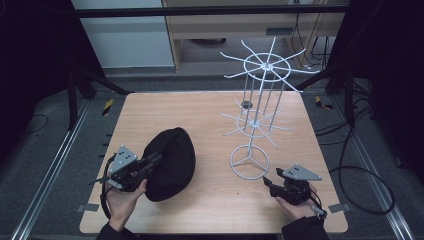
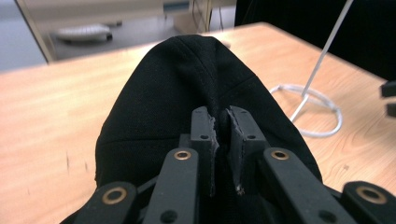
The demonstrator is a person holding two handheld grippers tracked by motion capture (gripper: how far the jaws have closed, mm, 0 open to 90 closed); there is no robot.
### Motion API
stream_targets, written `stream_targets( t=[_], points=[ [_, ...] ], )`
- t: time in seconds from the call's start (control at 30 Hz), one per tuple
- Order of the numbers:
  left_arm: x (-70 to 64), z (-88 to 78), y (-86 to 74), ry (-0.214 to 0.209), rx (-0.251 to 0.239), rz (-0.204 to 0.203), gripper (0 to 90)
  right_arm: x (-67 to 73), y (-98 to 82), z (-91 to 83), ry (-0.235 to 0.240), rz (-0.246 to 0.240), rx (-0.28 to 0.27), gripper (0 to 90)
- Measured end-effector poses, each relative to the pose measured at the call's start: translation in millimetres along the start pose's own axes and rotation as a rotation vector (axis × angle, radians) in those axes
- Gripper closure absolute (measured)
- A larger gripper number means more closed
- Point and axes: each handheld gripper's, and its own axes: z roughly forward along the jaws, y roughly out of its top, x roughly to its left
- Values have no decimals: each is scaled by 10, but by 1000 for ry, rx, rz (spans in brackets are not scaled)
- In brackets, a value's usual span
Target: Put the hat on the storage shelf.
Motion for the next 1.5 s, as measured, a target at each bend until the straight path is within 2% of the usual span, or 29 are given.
stream_targets(
  t=[0.17,0.33,0.6,0.77,0.93,1.1,1.5],
  points=[
    [-85,-100,128,-15,-65,24,805,-12,-2,-9,-11,6,-11,407],
    [-137,-150,265,-45,-127,26,805,-13,-5,-6,-18,1,-11,408],
    [-185,-284,544,-94,-253,0,805,-20,-11,-9,-20,-1,-13,410],
    [-212,-328,719,-101,-288,9,805,-20,-10,-8,-23,-3,-14,410],
    [-229,-383,926,-127,-319,11,805,-22,-12,-4,-23,-5,-13,410],
    [-268,-474,1116,-161,-370,6,805,-26,-14,0,-26,-7,-10,410],
    [-370,-585,1437,-209,-455,23,805,-31,-19,6,-25,-9,-8,410]
  ],
)
